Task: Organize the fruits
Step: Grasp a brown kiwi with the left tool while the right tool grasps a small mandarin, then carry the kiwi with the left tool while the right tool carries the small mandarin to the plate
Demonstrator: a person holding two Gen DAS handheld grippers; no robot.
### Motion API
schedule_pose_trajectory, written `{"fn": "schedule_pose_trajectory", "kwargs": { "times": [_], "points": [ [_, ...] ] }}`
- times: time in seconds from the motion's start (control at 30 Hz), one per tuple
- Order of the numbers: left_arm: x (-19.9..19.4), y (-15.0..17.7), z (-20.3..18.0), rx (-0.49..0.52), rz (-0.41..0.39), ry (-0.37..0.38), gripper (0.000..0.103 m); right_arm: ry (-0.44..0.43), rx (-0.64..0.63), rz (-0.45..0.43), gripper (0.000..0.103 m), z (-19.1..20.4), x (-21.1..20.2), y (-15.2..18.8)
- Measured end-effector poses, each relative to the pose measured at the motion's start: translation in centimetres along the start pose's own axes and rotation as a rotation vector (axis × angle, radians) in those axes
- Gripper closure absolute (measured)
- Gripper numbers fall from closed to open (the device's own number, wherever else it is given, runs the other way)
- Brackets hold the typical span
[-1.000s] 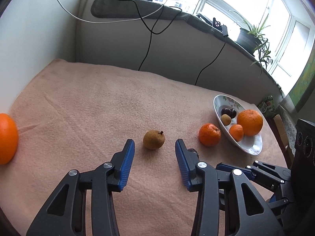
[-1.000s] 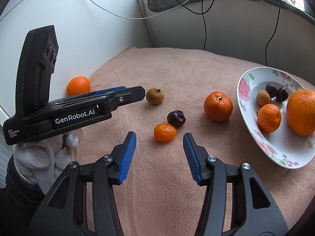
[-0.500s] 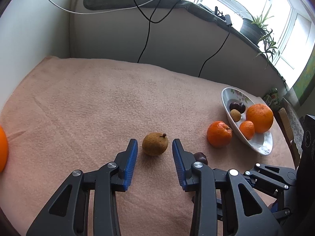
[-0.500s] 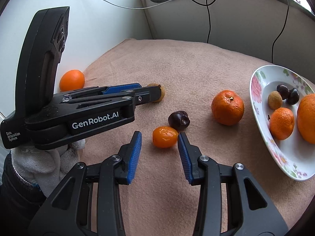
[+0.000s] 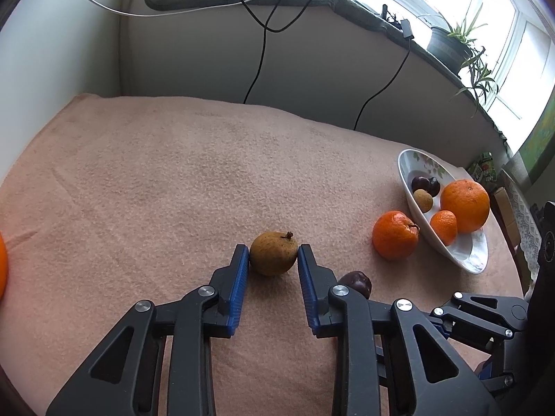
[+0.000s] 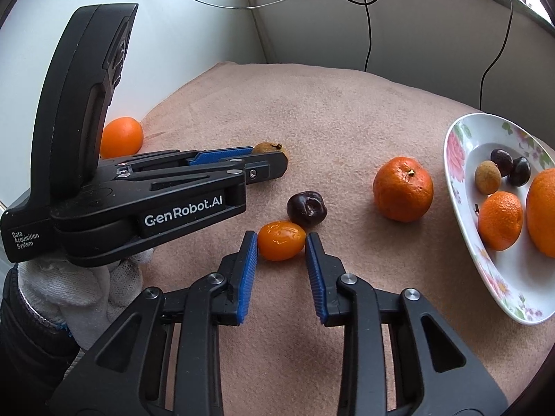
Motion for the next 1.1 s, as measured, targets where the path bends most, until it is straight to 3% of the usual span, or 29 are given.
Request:
{"fn": "schedule_pose_trajectory", "kwargs": {
  "times": [1.1],
  "points": [
    [-4.7,0.0,-2.7,0.033,-0.089,0.02,0.076,0.015,-0.001,-0.078,0.074,0.0,-4.6,1.9]
  ]
}}
Point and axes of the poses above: each gripper's, at about its wrist camera, not at the fingertips, and x roughly the way its jaws point, z to its left, y to its underside, the point moved 1 cm from there along x, roughly the way its jaws point, and after that the axes turned 11 degrees about -x, right-handed, at the moved point
